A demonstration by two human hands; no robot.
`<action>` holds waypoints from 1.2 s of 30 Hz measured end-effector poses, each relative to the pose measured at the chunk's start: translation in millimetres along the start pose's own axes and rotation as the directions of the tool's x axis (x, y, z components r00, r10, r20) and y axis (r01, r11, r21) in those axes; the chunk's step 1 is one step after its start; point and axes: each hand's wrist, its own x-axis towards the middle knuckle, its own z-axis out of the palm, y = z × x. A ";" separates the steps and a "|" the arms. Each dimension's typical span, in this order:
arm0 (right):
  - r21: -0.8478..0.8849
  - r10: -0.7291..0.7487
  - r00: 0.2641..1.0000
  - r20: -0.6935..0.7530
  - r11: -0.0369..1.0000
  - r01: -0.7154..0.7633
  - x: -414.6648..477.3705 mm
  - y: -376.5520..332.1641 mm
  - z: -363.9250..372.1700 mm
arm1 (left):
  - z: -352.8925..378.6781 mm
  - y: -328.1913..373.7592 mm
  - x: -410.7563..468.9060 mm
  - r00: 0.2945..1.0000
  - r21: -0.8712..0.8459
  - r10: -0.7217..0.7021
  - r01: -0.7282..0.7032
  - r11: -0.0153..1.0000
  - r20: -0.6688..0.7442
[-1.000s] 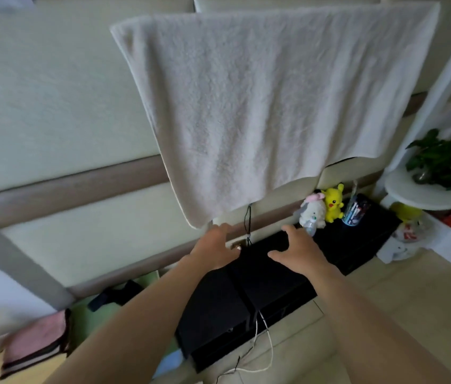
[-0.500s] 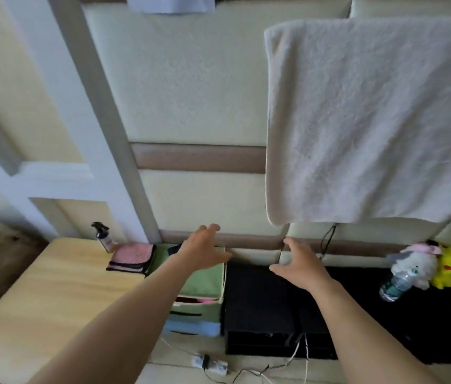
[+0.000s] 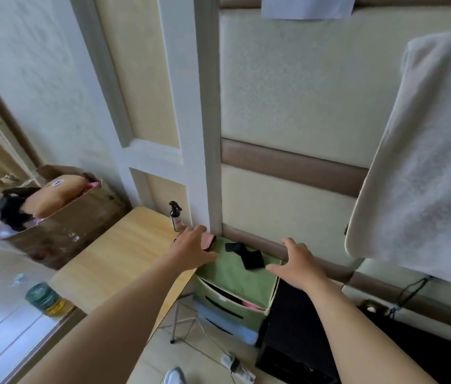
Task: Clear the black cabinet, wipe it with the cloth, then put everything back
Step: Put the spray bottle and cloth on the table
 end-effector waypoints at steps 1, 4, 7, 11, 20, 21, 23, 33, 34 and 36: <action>-0.005 -0.008 1.000 0.015 1.000 0.008 6.9 -9.9 3.9 | -5.5 -11.4 5.5 1.000 -0.010 -0.009 0.009 1.000 -0.007; -0.015 -0.017 0.999 0.043 1.000 0.018 31.5 -41.0 16.5 | -25.0 -43.9 26.6 0.999 -0.035 -0.027 0.026 0.999 -0.042; -0.018 -0.012 0.998 0.060 1.000 0.013 62.1 -77.8 32.3 | -42.5 -81.9 62.6 0.998 -0.070 -0.033 0.028 0.997 -0.060; -0.054 -0.014 0.996 0.093 0.998 0.019 116.6 -137.1 62.3 | -62.0 -134.2 120.4 0.998 -0.139 -0.054 0.049 0.989 -0.029; -0.047 -0.003 0.983 0.184 0.999 0.012 243.6 -228.6 139.2 | -84.1 -237.0 254.2 0.996 -0.146 -0.053 0.063 0.987 0.070; -0.049 0.003 0.981 0.196 0.999 0.007 254.9 -231.3 147.0 | -84.0 -245.2 269.0 0.995 -0.142 -0.050 0.061 0.988 0.081; -0.039 0.025 0.976 0.215 0.999 -0.017 275.3 -233.4 161.8 | -81.0 -261.1 298.5 0.994 -0.145 -0.051 0.065 0.987 0.100; 0.000 0.138 0.944 0.299 0.989 -0.145 345.9 -230.0 233.6 | -33.5 -308.6 415.8 0.976 -0.098 0.005 0.016 0.995 0.216; 0.002 0.149 0.939 0.311 0.987 -0.158 348.5 -227.2 238.7 | -27.2 -311.0 425.9 0.973 -0.090 0.007 0.014 0.996 0.232; 0.021 0.169 0.930 0.326 0.982 -0.186 352.7 -220.7 247.5 | -15.1 -315.0 444.8 0.966 -0.059 0.013 0.002 0.998 0.257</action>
